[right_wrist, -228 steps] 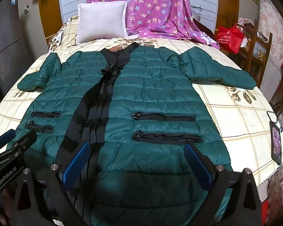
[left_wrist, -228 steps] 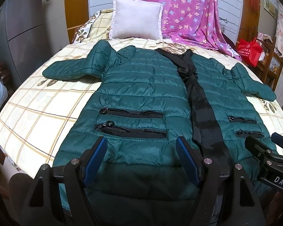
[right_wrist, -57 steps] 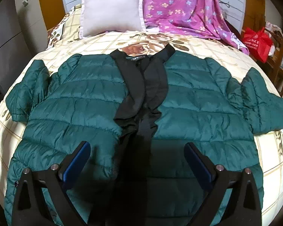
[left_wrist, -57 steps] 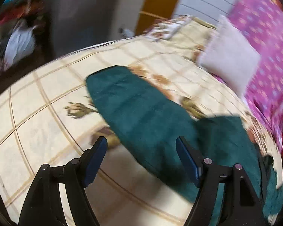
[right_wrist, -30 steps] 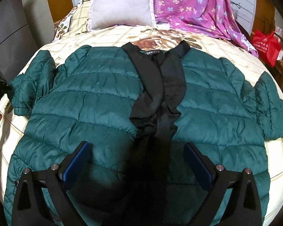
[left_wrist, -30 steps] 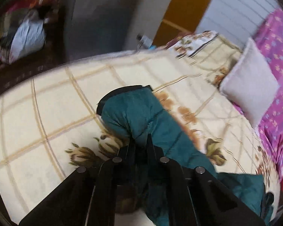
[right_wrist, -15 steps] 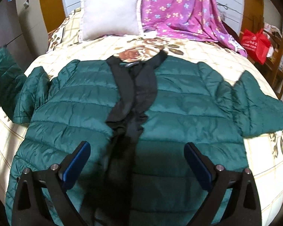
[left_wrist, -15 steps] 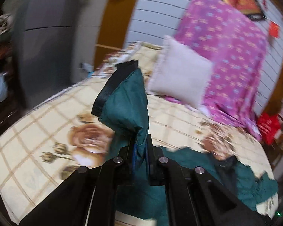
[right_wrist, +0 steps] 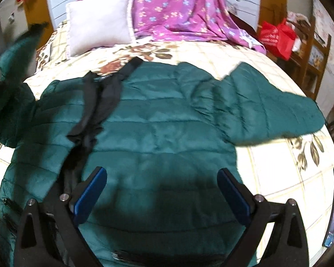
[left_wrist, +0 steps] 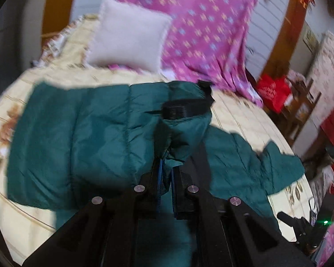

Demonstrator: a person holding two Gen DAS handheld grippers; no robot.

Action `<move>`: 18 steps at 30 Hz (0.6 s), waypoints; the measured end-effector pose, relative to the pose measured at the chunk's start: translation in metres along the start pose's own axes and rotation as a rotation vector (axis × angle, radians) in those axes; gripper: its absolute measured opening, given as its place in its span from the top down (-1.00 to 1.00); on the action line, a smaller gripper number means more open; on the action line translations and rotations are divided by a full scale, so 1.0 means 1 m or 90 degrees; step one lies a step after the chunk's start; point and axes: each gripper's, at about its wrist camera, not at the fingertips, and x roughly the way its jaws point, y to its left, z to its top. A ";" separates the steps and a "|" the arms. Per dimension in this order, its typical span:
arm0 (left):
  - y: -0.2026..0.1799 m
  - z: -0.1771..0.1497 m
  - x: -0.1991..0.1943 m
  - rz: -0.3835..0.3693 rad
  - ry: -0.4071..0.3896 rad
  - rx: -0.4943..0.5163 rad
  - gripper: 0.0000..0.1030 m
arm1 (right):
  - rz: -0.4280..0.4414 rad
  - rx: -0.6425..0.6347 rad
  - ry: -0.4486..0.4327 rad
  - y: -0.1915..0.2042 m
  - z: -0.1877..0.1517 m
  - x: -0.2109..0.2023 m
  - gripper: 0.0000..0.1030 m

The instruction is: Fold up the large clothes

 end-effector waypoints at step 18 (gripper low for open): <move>-0.014 -0.008 -0.009 -0.197 -0.002 -0.008 0.40 | 0.040 0.052 0.023 -0.034 -0.009 0.005 -0.96</move>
